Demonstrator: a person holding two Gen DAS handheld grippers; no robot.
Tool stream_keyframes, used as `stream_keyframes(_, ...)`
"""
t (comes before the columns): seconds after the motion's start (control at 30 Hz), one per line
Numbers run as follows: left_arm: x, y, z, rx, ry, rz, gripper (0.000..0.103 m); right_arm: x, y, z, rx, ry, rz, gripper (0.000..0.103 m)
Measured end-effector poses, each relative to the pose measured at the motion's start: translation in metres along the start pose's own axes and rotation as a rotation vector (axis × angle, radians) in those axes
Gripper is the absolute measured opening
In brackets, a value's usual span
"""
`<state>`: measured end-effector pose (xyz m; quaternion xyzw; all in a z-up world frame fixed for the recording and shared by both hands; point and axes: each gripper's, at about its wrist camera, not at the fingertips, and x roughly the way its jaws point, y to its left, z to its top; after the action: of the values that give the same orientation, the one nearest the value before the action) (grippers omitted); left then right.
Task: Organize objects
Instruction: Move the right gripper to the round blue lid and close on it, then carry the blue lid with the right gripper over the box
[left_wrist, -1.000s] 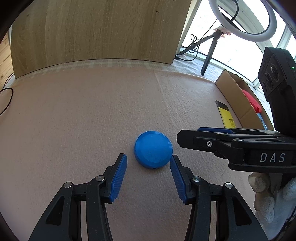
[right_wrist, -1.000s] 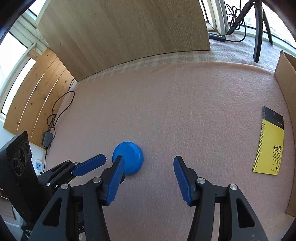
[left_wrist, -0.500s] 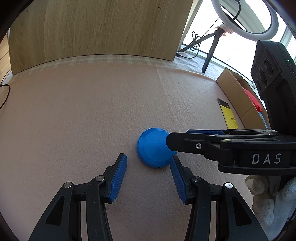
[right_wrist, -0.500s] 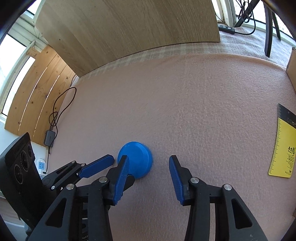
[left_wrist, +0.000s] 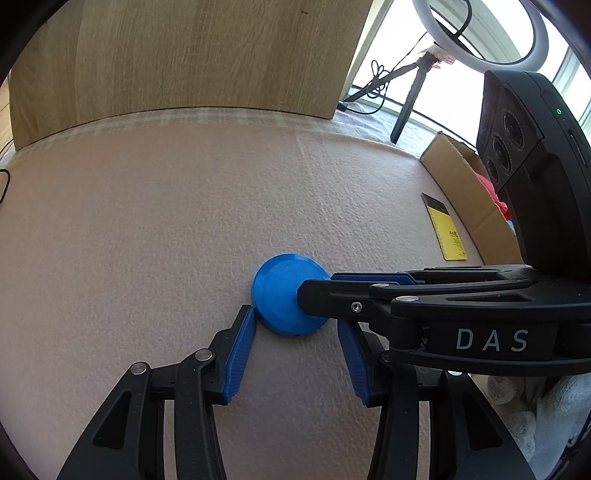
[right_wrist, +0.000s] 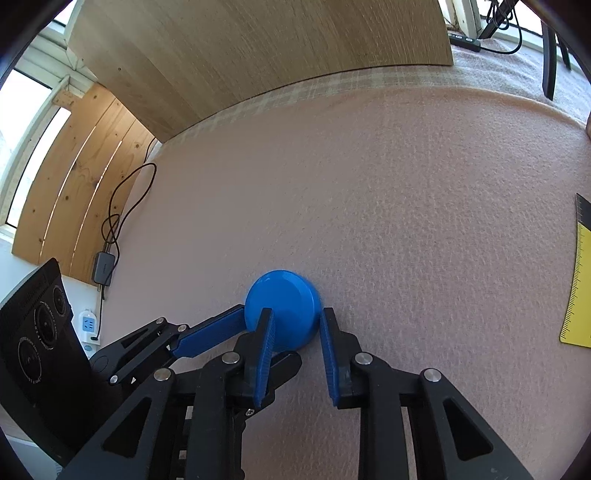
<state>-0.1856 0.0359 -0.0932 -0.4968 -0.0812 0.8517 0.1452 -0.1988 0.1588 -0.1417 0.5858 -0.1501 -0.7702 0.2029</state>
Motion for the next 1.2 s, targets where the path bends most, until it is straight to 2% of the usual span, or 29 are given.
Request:
stream_keyframes(0.27, -0.006, -0.014, -0.003, 0.002, -0.011, -0.007, 0.047, -0.008, -0.003, -0.005, -0.009, -0.013, -0.009, 0.023)
stream_keyframes(0.5, -0.018, -0.043, 0.004, 0.039, -0.049, -0.019, 0.047, -0.036, -0.011, -0.010, 0.002, -0.063, -0.003, 0.023)
stream_keyframes(0.87, -0.024, -0.126, 0.027, 0.133, -0.113, -0.075, 0.047, -0.111, -0.046, -0.021, 0.037, -0.189, -0.026, 0.023)
stream_keyframes(1.2, -0.012, -0.211, 0.038, 0.225, -0.119, -0.154, 0.047, -0.173, -0.097, -0.043, 0.101, -0.284, -0.079, 0.023)
